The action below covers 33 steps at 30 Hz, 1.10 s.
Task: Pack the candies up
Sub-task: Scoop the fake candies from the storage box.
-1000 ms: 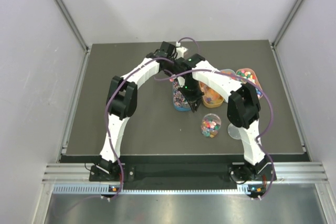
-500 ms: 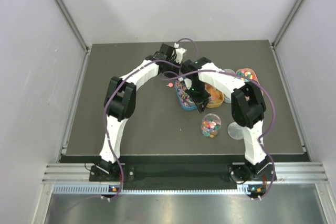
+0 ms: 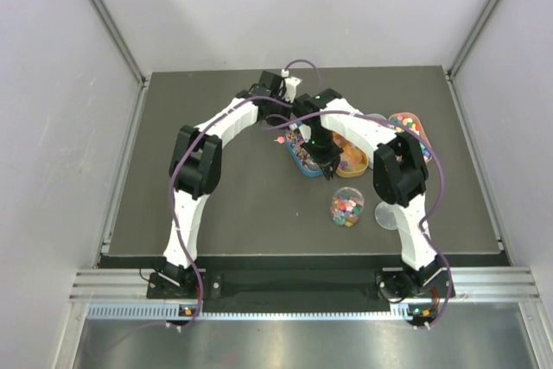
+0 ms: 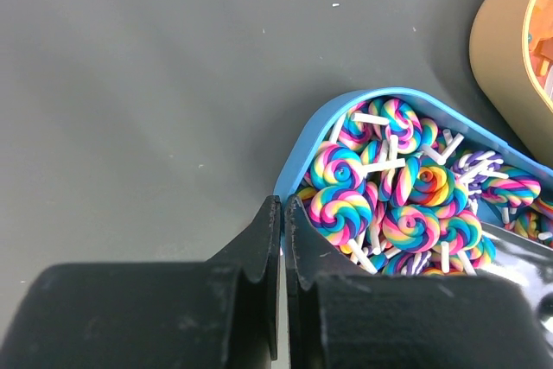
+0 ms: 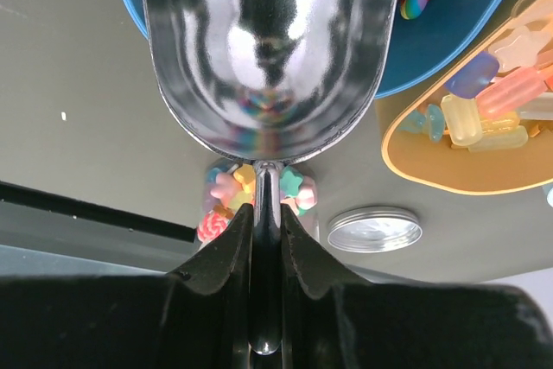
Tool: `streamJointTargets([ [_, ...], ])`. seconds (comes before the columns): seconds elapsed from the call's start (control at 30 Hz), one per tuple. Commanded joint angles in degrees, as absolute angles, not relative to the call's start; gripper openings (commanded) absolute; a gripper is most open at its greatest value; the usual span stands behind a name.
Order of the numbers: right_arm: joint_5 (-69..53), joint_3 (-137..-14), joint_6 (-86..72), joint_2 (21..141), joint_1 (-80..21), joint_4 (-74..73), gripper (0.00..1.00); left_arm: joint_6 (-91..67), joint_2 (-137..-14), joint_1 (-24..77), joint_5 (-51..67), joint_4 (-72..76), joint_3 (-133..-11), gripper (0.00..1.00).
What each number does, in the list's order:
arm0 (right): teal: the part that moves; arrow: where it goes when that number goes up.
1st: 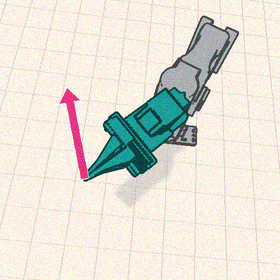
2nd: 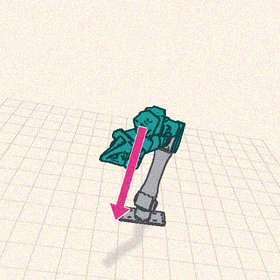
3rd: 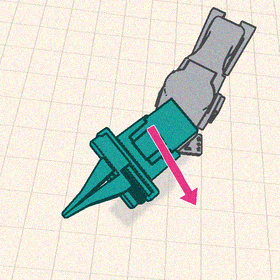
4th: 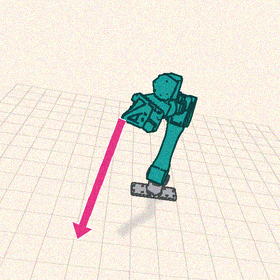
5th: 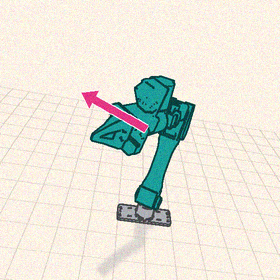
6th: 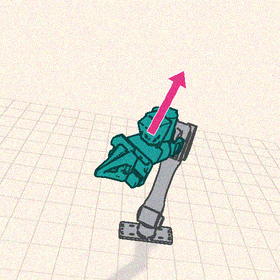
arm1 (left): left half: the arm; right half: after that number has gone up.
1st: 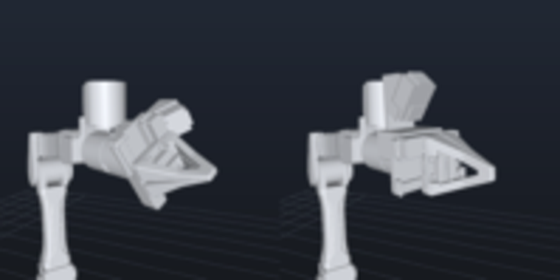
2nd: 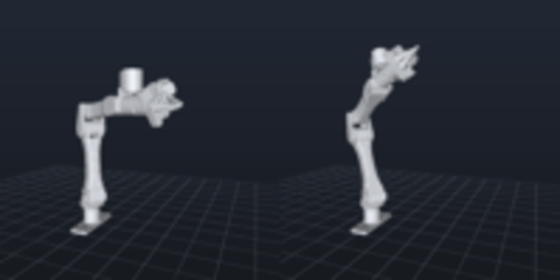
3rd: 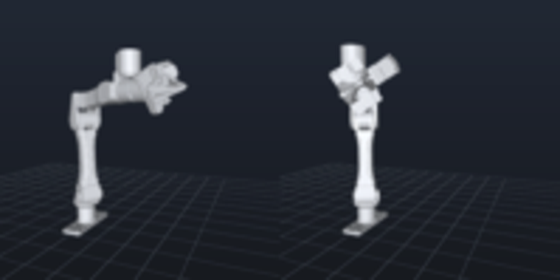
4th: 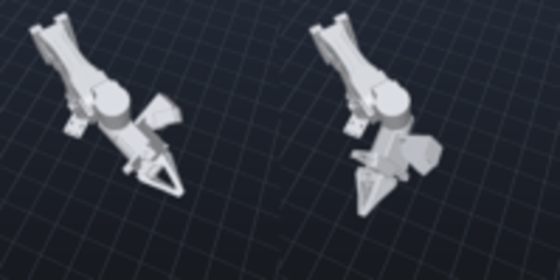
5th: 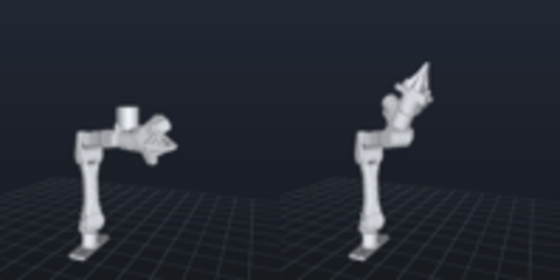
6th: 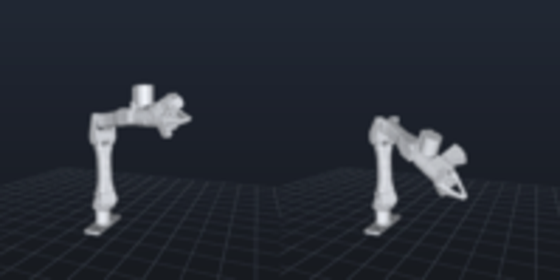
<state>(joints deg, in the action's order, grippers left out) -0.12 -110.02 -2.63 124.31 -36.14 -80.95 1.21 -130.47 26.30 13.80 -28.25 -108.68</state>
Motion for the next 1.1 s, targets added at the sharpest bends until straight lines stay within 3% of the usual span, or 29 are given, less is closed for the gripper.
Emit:
streamJointTargets([
  [0.0, -3.15, -112.16, -0.45, 125.07, -37.27, -72.51, 0.00, 0.88, -131.22, 27.07, 14.06, -33.22, -106.17, 0.00],
  [0.17, -4.92, -111.62, 3.69, 122.08, -36.39, -72.07, 0.00, 1.75, -131.92, 27.07, 14.41, -33.31, -107.05, 0.00],
  [0.6, -5.89, -94.50, 7.65, 116.38, -32.43, -61.36, 0.00, 2.02, -132.63, 26.81, 15.91, -34.01, -108.28, 0.00],
  [1.07, -5.54, -89.56, 4.66, 113.12, -29.18, -51.86, 0.00, 2.64, -131.57, 26.02, 15.99, -33.75, -107.58, 0.00],
])
